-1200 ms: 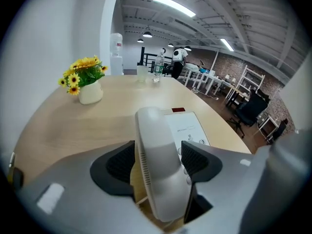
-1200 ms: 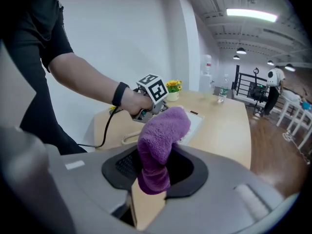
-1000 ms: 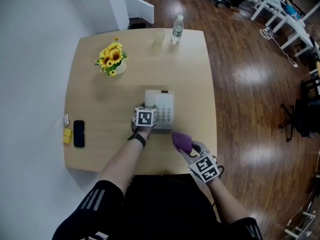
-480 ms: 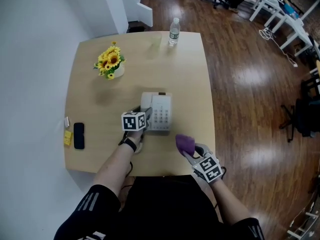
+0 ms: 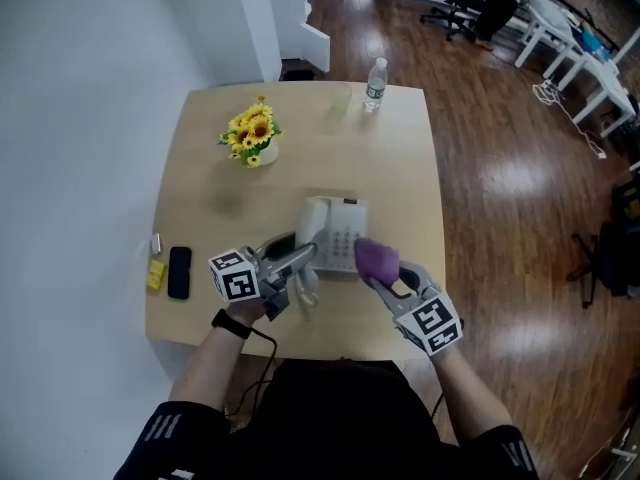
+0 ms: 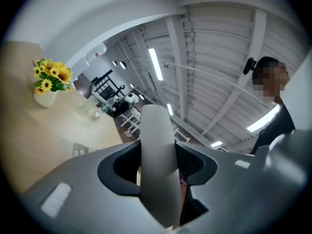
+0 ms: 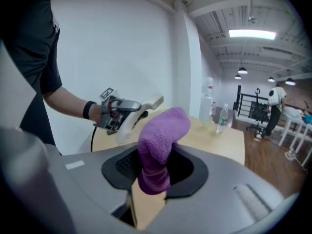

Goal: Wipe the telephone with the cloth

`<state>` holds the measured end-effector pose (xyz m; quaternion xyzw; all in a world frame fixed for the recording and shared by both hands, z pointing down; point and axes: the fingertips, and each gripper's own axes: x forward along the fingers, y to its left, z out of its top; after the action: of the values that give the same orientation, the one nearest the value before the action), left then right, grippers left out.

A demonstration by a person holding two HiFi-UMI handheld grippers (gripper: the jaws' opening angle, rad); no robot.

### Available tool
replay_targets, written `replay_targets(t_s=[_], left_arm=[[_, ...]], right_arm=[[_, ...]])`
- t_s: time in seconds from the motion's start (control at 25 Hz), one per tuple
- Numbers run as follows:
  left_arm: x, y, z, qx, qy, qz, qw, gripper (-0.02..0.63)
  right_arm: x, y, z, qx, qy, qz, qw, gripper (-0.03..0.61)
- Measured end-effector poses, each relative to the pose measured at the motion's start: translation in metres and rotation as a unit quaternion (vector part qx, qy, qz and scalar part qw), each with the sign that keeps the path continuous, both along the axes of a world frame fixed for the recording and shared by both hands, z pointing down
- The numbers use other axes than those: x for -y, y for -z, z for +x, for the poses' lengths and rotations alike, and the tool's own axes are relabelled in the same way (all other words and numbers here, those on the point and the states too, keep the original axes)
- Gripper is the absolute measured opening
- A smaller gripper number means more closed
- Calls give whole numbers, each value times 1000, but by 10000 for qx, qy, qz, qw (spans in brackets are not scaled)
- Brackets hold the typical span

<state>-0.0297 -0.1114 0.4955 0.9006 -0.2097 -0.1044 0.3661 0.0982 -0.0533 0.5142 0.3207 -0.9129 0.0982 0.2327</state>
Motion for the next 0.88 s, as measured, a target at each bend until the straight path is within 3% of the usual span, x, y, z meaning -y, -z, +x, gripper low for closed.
replay_targets(t_s=[0.16,0.32,0.48,0.64,0.8,0.88], left_arm=[[-36,61,-14,-821,-365,402,9951,210],[-60,101,-30,-1338,-559,714,9869,209],[-72,116,-41,-1324,-648,902,9850,209],[-76,123,-56,-1261,-536,937,9861,209],[-80,121,-69,-1313,-455,934,9859,209],[-78,121,-74,-1367,-379,933,9855,209]], right_arm=[[29,72,-40,126,363,829,9958,130],[37,126,-95,-136,1003,1678,9806,130],[29,147,-145,-837,1568,2398,9544,130],[10,153,-171,-1349,1987,2883,9269,129],[-10,139,-180,-1733,2513,2962,9050,129],[-15,133,-181,-1787,2705,2917,8999,127]])
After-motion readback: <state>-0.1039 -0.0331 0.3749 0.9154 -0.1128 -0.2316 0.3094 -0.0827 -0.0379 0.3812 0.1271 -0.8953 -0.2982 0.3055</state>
